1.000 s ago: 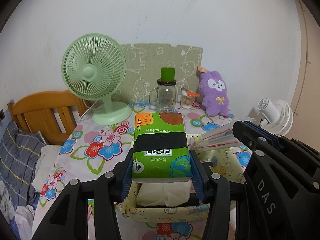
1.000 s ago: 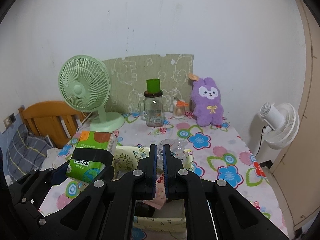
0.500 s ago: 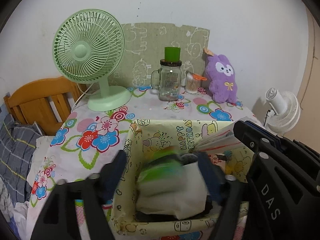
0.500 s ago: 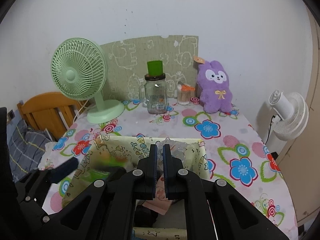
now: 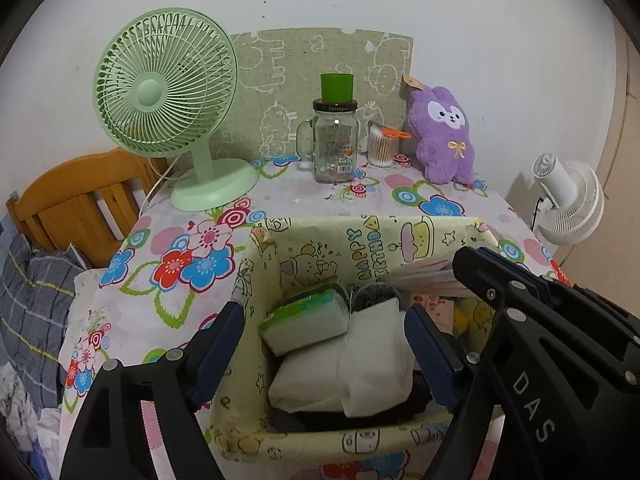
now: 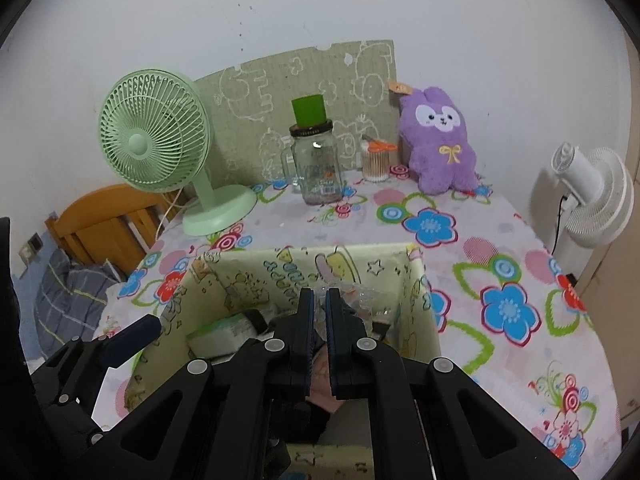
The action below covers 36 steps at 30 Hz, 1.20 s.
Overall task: Organize soft objects
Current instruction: 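Lower both tools into the box and open them to drop the items, then raise both tools out of the box and back from it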
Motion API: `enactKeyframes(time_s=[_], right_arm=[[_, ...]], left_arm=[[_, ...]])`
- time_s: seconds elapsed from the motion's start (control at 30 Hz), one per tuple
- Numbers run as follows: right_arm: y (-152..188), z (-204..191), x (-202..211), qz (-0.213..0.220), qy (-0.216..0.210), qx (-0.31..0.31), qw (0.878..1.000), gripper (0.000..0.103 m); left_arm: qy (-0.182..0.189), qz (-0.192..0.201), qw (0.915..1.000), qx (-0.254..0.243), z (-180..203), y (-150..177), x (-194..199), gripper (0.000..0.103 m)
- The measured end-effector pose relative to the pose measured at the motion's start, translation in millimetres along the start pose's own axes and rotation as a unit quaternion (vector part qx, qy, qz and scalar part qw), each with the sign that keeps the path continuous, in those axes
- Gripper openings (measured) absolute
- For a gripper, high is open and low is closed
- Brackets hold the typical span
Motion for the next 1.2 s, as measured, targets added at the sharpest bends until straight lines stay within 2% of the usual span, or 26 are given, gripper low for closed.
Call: enactKeyframes(time_s=[0.13,0.17,0.2,0.27,0.37,0.5,0.6,0.93,1.03,1.2], right_arm=[[7.5,1.3,1.0,-0.023,-0.015,-0.009,1.0,0.013],[10.1,1.4,1.8,-0.027,-0.015,-0.009,0.999,0.023],[11.6,1.8,2.4,-0.029,-0.014,-0.009,0.999,0.041],[15.4,2.5,7.0,-0.027,-0.016,-0.012,0.999,0.061],[18.2,3.2,14.0,-0.024,-0.014,-0.012,1.0,0.063],[20.7,3.7,21.8,-0.023,-0.006,-0.007,1.0,0.075],[22.0,3.9,28.2,-0.021,0.0,-0.003,1.0,0.079],[23.7,0.6,48.6,-0.013,0.011,0.006,1.0,0.081],[22.7,-0.4,59.5,-0.002,0.016,0.012,1.0,0.084],[21.8,-2.7,80.3,0.015,0.022,0.019,0.999,0.085]], left_arm=[[-0.008,-0.004,0.9999,-0.006,2.2,6.8,4.6,0.084],[-0.01,-0.004,0.9999,-0.007,2.5,8.1,5.3,0.084],[-0.012,-0.004,0.9999,-0.008,2.9,9.9,6.7,0.084],[-0.016,-0.002,0.9999,-0.007,3.6,12.6,10.1,0.084],[-0.014,-0.001,0.9999,-0.005,4.3,15.8,15.3,0.085],[-0.012,0.003,0.9999,-0.005,5.5,19.2,22.3,0.086],[-0.01,0.004,0.9999,-0.003,6.2,22.5,27.0,0.087],[-0.007,0.016,0.9999,-0.002,8.1,25.7,46.5,0.087],[-0.004,0.025,0.9997,-0.002,9.1,26.6,56.7,0.087],[-0.006,0.044,0.999,-0.005,12.0,26.4,75.6,0.092]])
Point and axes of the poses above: each gripper's, at about its wrist camera, not at the fingertips, and x roughly against the way its jaws point, z to its right, y to its underside, the point moved 3 cm from there along -x, roughly the way its jaws point, and after that the axes turned 4 degrees about x, right-handed, at the moved point
